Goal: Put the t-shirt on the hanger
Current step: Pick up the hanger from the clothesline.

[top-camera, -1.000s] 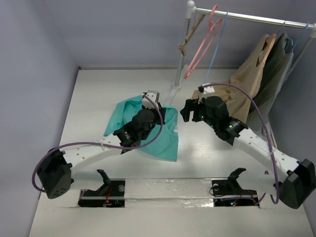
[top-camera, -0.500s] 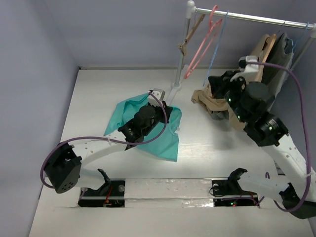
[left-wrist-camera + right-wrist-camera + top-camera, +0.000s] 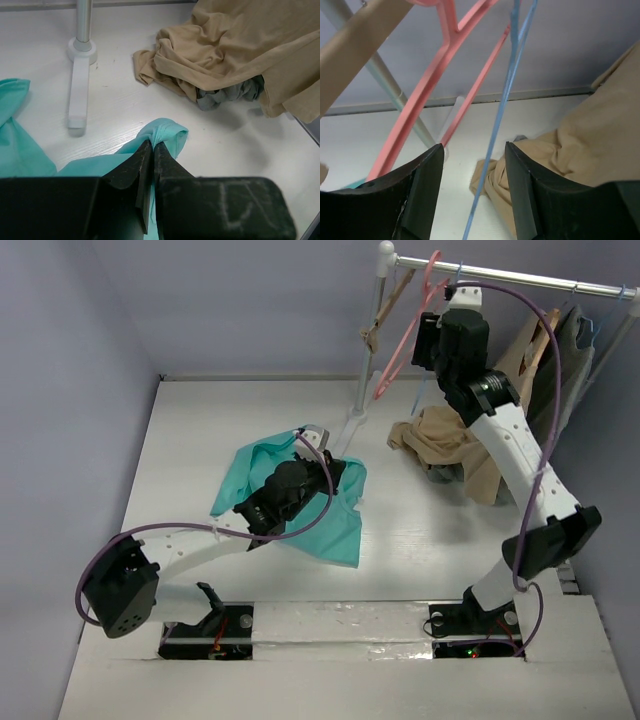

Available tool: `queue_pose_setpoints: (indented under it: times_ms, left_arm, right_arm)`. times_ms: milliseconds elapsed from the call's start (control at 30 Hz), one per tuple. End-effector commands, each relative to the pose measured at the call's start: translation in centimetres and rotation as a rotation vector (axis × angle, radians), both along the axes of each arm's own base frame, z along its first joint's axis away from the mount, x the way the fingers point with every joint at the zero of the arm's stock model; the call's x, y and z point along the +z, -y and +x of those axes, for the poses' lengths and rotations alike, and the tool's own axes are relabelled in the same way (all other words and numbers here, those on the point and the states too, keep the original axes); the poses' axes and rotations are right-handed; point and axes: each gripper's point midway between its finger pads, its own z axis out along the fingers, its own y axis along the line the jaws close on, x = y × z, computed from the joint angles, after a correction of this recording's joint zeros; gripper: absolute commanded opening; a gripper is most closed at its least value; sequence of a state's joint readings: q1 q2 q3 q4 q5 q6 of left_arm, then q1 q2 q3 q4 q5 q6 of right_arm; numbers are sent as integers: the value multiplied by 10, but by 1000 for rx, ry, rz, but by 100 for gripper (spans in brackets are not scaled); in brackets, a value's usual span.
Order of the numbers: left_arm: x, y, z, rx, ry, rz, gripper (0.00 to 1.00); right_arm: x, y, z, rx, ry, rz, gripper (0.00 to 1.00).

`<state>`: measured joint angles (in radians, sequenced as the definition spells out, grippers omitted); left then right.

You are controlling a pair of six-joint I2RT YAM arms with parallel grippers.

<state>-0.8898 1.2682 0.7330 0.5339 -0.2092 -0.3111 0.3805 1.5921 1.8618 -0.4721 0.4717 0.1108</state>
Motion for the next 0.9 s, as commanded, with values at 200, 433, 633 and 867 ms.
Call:
queue_pose_setpoints:
  times_ms: [200,433,633,867]
  left_arm:
    - [15,3,1,-16,55,-38,0]
    - [14,4,1,-19,56,-37,0]
    - [14,4,1,-21,54,-37,0]
    - [11,6,2,-22,49,-33,0]
  right_arm:
    - [13,17,27,-79,29,-59,38]
    - [-5,32,37,-114,-20,-78,37]
    - [-6,35,39,-116,-15,-83,26]
    - [-1,40,36,-120,9,-81,2]
